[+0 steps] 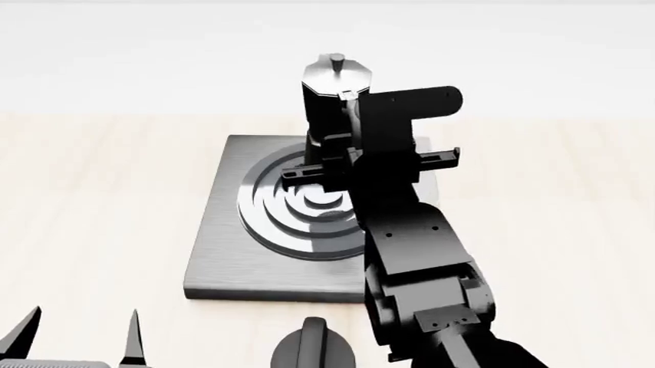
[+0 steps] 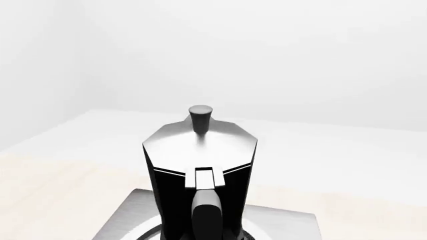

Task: Put the moka pot on the stove.

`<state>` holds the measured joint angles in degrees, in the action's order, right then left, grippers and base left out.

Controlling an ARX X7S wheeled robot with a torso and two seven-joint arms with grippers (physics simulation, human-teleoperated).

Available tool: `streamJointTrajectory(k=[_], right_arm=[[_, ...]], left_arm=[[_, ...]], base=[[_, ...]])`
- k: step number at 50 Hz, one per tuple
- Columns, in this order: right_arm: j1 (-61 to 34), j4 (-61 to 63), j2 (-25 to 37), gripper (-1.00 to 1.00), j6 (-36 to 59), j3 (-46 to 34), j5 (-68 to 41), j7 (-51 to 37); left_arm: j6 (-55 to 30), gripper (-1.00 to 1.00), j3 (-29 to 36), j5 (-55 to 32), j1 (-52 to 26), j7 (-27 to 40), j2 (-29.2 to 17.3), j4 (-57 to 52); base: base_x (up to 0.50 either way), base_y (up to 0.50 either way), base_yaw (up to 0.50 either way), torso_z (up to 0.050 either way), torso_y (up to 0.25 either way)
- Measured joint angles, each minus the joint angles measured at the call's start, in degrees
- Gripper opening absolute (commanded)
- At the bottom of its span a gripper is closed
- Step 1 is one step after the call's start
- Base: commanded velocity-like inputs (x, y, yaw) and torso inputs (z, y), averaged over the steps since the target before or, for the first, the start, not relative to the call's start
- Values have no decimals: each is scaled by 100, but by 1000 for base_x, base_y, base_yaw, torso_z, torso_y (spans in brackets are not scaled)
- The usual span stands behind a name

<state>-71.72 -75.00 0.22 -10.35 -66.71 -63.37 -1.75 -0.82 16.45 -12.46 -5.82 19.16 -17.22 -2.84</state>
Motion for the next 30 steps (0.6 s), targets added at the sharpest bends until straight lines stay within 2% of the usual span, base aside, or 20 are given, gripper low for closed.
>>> streamJointTrajectory(k=[14, 30], right_arm=[[24, 0, -2, -100, -152, -816, -859, 2], [99, 0, -3, -100, -203, -1128, -1208, 8]], left_arm=[[2, 100, 9, -25, 8, 22, -26, -21], [14, 100, 27, -41, 9, 46, -48, -25]], base=[[0, 0, 0, 0, 1], [0, 0, 0, 0, 1]])
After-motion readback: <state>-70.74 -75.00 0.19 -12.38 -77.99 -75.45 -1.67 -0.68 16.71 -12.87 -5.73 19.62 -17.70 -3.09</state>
